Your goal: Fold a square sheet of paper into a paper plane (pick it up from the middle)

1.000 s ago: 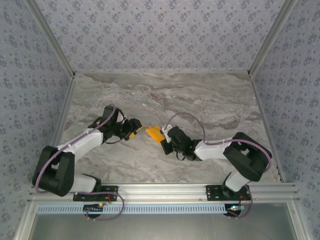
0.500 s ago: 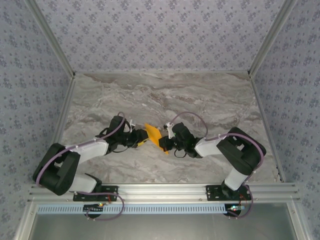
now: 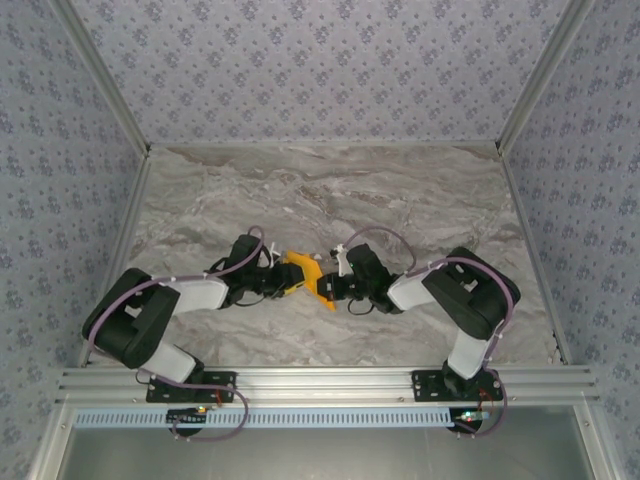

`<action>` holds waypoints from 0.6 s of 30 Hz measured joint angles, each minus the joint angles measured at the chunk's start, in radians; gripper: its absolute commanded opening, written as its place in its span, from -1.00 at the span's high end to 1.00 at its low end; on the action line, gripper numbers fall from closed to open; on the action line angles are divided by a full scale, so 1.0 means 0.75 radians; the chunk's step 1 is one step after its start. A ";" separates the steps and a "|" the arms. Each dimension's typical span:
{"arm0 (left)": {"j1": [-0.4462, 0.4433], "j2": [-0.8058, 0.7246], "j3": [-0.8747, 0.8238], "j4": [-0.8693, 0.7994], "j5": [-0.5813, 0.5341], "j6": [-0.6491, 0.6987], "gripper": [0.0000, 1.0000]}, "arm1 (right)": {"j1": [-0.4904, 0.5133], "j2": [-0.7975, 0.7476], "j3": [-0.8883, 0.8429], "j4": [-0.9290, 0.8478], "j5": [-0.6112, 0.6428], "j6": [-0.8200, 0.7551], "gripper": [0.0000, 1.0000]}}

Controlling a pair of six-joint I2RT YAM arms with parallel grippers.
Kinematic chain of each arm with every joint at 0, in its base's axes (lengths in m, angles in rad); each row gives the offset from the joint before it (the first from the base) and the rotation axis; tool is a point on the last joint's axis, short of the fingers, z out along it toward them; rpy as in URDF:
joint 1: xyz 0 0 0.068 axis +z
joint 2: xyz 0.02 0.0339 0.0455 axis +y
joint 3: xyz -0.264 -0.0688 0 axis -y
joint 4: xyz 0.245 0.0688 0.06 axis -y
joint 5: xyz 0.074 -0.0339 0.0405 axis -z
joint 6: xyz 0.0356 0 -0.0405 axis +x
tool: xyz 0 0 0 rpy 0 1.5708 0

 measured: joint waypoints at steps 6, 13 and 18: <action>0.000 0.046 0.023 0.036 0.013 0.000 0.36 | -0.006 0.032 0.021 -0.002 -0.039 0.019 0.99; -0.001 0.108 0.058 0.082 0.032 -0.012 0.41 | -0.009 0.036 0.044 -0.035 -0.055 0.030 0.89; -0.005 0.113 0.111 0.075 0.034 -0.008 0.46 | -0.018 0.036 0.071 -0.086 -0.078 0.031 0.78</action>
